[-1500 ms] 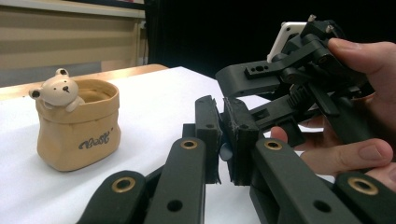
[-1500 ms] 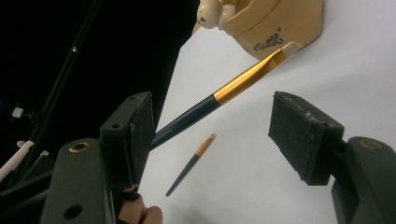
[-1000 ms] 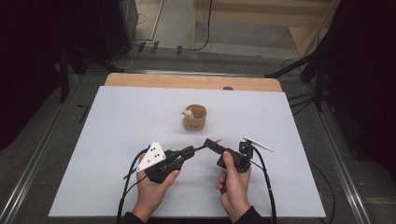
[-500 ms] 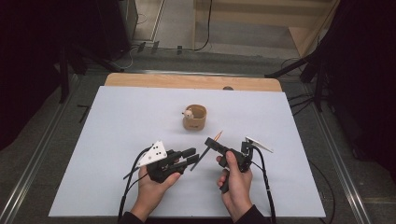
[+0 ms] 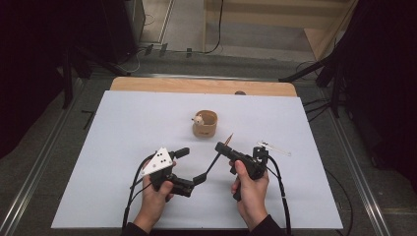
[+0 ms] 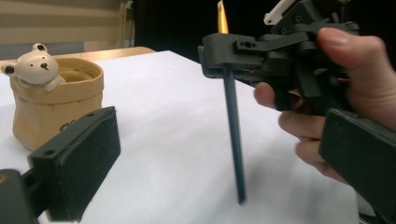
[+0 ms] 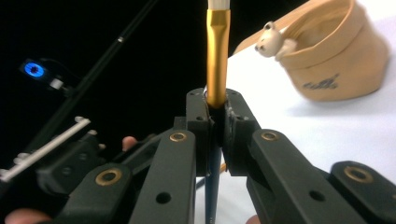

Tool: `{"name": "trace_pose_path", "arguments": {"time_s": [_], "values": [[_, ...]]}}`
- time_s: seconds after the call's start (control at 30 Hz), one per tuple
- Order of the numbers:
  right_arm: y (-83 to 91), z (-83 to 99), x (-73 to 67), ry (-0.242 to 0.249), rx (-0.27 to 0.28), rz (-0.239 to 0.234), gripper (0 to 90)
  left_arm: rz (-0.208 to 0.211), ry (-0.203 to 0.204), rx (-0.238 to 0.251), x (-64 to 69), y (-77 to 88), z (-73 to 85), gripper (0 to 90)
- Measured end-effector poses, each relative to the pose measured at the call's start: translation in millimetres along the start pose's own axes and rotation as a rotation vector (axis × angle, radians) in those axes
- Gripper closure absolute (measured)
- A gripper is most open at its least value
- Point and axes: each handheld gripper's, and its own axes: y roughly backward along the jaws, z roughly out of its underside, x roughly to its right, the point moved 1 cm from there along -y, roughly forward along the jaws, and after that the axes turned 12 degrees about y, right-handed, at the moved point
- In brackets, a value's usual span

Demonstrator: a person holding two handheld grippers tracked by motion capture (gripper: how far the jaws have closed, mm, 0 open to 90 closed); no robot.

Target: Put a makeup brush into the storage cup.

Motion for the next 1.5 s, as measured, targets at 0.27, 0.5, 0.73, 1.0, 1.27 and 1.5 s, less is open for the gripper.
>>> {"name": "trace_pose_path", "arguments": {"time_s": [0.27,0.5,0.73,1.0,1.27,1.5], "values": [[-3.5,-7.6,-1.6,0.208,0.012,0.082,84.4,-0.033,0.008,0.017,-9.7,15.4,-2.9,0.0],[-7.1,-17.3,1.3,0.313,0.021,0.121,84.4,-0.069,0.004,0.042,-19.4,31.6,-5.2,0.0],[-12.5,-25.1,4.6,0.385,0.040,0.140,84.4,-0.092,-0.002,0.037,-27.4,43.3,-3.8,0.0],[-16.7,-39.0,8.8,0.457,0.054,0.188,84.4,-0.122,0.002,0.051,-35.5,56.8,-6.5,0.4],[-19.3,-52.8,11.9,0.506,0.083,0.205,84.4,-0.147,0.007,0.078,-45.3,72.7,-8.2,0.4],[-23.1,-63.0,14.1,0.529,0.081,0.218,84.4,-0.181,-0.004,0.084,-52.4,84.5,-9.3,0.4]]}}
